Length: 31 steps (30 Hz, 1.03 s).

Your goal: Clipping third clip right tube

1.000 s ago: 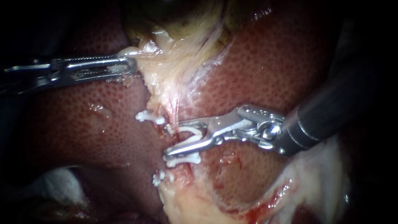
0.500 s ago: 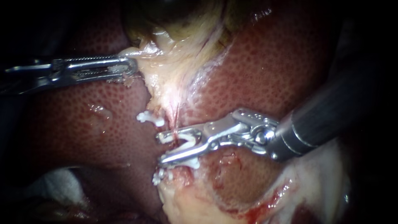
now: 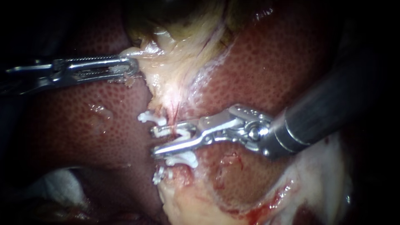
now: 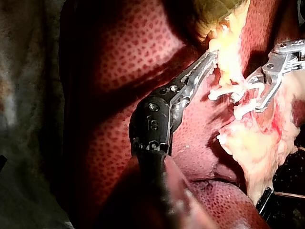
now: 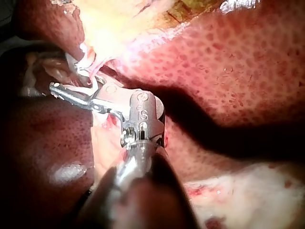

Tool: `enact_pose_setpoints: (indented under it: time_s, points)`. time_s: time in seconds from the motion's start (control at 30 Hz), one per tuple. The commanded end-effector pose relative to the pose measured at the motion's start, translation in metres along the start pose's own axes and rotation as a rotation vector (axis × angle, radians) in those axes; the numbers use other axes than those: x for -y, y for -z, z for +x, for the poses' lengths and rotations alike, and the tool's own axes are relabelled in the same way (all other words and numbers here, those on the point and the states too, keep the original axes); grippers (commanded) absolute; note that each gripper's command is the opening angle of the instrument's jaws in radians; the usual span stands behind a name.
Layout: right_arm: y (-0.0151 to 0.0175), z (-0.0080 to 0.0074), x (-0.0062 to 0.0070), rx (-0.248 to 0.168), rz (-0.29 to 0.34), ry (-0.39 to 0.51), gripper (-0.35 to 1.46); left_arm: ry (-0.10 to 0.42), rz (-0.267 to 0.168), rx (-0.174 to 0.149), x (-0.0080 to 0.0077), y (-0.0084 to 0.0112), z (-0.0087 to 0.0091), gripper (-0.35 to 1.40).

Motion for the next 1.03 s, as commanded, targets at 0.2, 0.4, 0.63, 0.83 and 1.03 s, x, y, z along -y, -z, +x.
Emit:
enact_pose_setpoints:
  time_s: [0.2, 0.4, 0.63, 0.83, 1.03]
  points:
    - [0.0008, -0.0003, -0.0001, 0.001, 0.0, -0.045, -0.23, 0.0, 0.0, 0.0, 0.0, 0.0, 0.0, -0.35]
    - [0.0011, -0.0007, 0.0001, 0.002, 0.002, -0.061, -0.35, 0.0, 0.0, 0.0, 0.0, 0.0, 0.0, -0.35]
    - [0.0013, -0.0013, 0.0001, 0.005, 0.003, -0.058, -0.35, 0.0, 0.0, 0.0, 0.0, 0.0, 0.0, -0.35]
    - [0.0012, -0.0017, 0.0001, 0.004, 0.005, -0.056, -0.35, 0.0, 0.0, 0.0, 0.0, -0.0001, 0.0, -0.35]
    - [0.0012, -0.0017, 0.0, 0.004, 0.004, -0.056, -0.35, 0.0, 0.001, 0.0, 0.0, -0.0001, 0.0, -0.35]
